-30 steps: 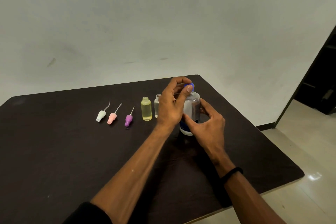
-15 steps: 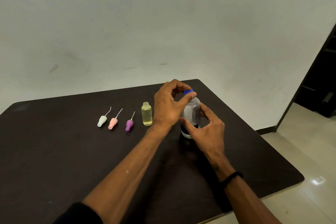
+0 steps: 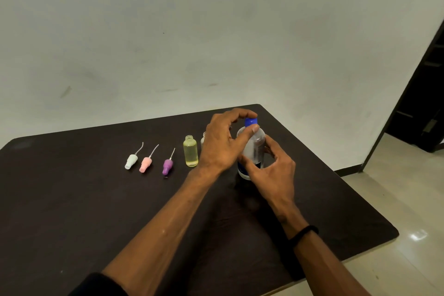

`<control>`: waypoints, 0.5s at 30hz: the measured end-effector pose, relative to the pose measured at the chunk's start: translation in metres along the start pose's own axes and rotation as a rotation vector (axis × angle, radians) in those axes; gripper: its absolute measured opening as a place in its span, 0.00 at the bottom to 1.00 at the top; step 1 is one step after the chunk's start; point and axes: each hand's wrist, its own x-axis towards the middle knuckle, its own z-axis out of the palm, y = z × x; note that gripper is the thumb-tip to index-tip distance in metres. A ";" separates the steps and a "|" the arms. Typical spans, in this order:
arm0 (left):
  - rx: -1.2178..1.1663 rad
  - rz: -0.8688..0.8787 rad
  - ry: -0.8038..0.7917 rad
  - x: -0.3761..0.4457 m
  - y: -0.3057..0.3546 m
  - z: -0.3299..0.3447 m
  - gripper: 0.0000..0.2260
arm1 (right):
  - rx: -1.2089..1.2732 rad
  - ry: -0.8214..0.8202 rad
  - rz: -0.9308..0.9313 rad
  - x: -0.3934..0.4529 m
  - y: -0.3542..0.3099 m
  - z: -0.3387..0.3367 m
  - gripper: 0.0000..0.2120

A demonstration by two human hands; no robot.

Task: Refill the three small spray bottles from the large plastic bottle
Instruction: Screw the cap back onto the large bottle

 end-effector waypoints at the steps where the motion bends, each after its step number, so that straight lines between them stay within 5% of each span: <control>1: 0.012 0.014 0.007 0.001 0.000 0.002 0.11 | 0.002 0.007 0.004 0.000 0.000 0.000 0.40; 15: 0.061 0.044 -0.077 0.003 -0.008 0.029 0.24 | 0.047 0.072 0.055 0.008 0.003 -0.003 0.33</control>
